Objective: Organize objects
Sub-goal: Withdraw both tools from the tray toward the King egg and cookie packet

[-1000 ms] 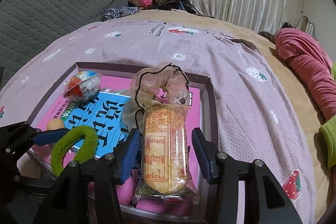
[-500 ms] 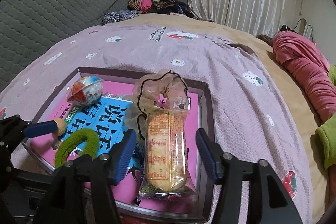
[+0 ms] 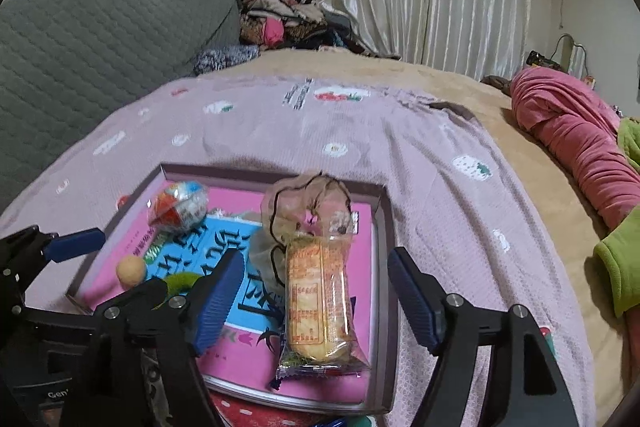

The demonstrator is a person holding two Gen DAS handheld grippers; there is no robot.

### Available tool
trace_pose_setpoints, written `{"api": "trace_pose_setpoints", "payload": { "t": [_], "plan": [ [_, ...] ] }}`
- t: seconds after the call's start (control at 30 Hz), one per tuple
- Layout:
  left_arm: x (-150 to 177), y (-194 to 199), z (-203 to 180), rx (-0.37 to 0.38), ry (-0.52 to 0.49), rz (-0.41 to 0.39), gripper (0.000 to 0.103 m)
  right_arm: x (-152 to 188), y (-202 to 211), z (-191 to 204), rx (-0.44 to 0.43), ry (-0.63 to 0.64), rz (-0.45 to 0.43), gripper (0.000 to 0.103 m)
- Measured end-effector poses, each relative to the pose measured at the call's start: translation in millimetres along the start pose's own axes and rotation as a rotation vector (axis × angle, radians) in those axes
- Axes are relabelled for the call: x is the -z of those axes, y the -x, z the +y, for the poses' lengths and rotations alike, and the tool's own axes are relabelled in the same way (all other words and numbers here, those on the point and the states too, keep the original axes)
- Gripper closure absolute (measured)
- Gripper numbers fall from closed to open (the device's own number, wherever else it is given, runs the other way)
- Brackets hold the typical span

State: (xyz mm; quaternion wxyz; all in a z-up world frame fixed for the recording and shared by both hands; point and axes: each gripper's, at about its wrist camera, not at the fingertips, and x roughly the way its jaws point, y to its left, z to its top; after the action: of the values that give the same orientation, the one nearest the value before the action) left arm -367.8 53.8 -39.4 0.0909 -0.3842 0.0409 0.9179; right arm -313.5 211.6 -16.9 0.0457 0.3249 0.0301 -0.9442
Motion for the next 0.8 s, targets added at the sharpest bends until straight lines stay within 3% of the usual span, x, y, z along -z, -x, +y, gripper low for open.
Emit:
{"api": "trace_pose_setpoints", "payload": {
  "t": [0.47, 0.8],
  "plan": [
    [-6, 63, 4, -0.021, 0.04, -0.118, 0.023, -16, 74, 3, -0.013, -0.005, -0.142, 0.018],
    [12, 118, -15, -0.036, 0.049, -0.135, 0.022, 12, 130, -2, 0.034, 0.052, -0.121, 0.012]
  ]
}}
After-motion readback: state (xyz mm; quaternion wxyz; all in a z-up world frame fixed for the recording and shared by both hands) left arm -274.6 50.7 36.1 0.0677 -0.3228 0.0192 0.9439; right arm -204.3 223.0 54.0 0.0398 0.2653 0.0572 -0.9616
